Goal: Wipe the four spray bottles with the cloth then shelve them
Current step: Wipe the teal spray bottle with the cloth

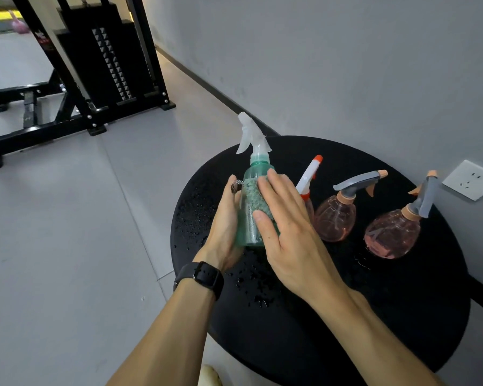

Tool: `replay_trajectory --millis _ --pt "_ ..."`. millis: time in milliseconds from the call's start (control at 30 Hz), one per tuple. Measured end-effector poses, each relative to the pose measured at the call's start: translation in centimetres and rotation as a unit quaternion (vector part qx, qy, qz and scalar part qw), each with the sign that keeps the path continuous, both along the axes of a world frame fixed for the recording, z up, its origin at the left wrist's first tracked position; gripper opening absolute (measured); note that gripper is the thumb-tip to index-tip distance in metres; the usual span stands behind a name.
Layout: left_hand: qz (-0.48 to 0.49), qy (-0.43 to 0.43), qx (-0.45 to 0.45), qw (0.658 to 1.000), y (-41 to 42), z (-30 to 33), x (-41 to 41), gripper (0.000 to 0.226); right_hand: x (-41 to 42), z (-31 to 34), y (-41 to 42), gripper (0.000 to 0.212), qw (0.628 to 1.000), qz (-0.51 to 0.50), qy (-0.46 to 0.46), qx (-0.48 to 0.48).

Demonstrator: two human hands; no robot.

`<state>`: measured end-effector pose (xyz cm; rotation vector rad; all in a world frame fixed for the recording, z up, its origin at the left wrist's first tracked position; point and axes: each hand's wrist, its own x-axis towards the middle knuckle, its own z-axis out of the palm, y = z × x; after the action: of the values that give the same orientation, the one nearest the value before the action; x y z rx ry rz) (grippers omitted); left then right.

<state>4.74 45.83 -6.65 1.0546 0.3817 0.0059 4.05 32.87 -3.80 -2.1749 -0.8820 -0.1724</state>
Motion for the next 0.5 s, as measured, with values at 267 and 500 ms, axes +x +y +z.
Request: replay_trajectory --millis 267,500 --pt "-0.063 0.021 0.040 0.997 -0.6 0.5 -0.2 0.053 1.4 -0.2 0.7 0.052 0.998 -0.036 -0.045 -0.016" --pt "-0.082 -0.005 0.001 0.997 -1.2 0.8 -0.3 0.050 1.8 0.5 0.3 0.051 1.000 -0.019 0.021 -0.006"
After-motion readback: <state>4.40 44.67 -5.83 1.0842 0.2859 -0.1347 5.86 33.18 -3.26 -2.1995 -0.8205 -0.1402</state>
